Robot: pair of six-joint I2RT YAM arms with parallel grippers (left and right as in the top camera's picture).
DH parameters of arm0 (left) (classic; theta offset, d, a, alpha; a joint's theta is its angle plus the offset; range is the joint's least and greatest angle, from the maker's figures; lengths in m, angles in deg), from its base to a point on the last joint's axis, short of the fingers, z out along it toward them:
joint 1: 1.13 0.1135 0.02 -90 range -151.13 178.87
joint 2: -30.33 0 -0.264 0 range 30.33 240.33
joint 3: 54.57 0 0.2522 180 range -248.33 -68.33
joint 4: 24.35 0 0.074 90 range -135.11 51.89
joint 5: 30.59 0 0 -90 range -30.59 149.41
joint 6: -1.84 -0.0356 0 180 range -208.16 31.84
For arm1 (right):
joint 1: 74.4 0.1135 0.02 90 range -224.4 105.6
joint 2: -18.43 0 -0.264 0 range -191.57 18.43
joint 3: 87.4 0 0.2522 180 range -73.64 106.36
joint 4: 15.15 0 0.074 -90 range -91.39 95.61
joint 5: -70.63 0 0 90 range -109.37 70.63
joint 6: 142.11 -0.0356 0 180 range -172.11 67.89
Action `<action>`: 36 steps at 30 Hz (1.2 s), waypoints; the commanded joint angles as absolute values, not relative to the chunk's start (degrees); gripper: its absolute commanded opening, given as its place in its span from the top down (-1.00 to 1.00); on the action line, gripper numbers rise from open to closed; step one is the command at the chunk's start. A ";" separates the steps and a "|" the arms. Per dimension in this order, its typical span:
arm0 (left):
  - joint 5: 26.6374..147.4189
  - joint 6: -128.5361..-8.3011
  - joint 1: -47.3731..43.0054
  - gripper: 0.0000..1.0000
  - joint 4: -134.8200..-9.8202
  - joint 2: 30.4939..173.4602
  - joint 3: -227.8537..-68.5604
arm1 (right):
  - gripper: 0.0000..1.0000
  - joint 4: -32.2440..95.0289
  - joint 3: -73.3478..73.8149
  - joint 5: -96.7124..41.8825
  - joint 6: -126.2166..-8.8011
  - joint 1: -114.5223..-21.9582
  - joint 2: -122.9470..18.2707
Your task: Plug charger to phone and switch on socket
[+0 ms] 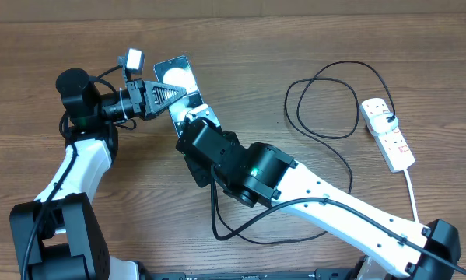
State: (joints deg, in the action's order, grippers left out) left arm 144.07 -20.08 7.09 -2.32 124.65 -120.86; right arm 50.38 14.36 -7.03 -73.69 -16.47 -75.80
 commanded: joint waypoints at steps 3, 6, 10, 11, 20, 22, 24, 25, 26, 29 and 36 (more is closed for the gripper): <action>149.95 -15.69 5.87 0.92 -2.26 124.89 -119.71 | 0.90 48.89 18.30 -5.13 -73.10 -16.93 -75.12; 149.34 -17.55 6.13 0.92 -2.13 124.89 -119.71 | 0.64 49.48 18.30 -7.06 -73.08 -16.93 -75.10; 147.24 -21.59 7.05 0.91 -2.02 124.89 -119.71 | 0.18 50.70 18.32 -10.05 -73.10 -16.93 -74.38; 146.78 -22.14 7.20 0.91 -2.02 124.89 -119.71 | 0.12 51.14 18.32 -10.03 -73.34 -16.93 -74.10; 143.40 -21.15 7.25 0.92 -2.02 124.89 -119.71 | 0.10 56.08 18.15 -11.10 -79.40 -16.89 -74.10; 142.87 -19.73 7.25 0.92 -2.02 124.89 -119.71 | 0.23 55.93 17.60 -11.93 -79.46 -16.87 -74.56; 143.03 -18.60 7.20 0.92 -2.02 124.89 -119.71 | 0.38 56.17 17.14 -11.97 -80.64 -16.82 -75.15; 143.05 -18.25 7.20 0.92 -2.02 124.89 -119.71 | 0.51 56.06 16.86 -11.95 -80.67 -16.82 -75.30; 143.20 -18.27 7.20 0.92 -2.02 124.89 -119.71 | 0.57 55.86 16.64 -11.80 -80.64 -16.82 -75.34; 143.94 -18.27 7.18 0.92 -2.04 124.89 -119.71 | 0.81 54.51 16.64 -11.32 -80.62 -16.95 -75.34; 149.98 -15.80 6.42 0.91 -2.06 124.89 -119.71 | 0.92 48.89 16.72 -6.71 -79.90 -17.06 -75.34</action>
State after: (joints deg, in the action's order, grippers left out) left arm 143.79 -18.09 7.84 -2.26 124.65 -120.01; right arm 52.80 15.98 -10.60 -80.36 -16.97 -75.50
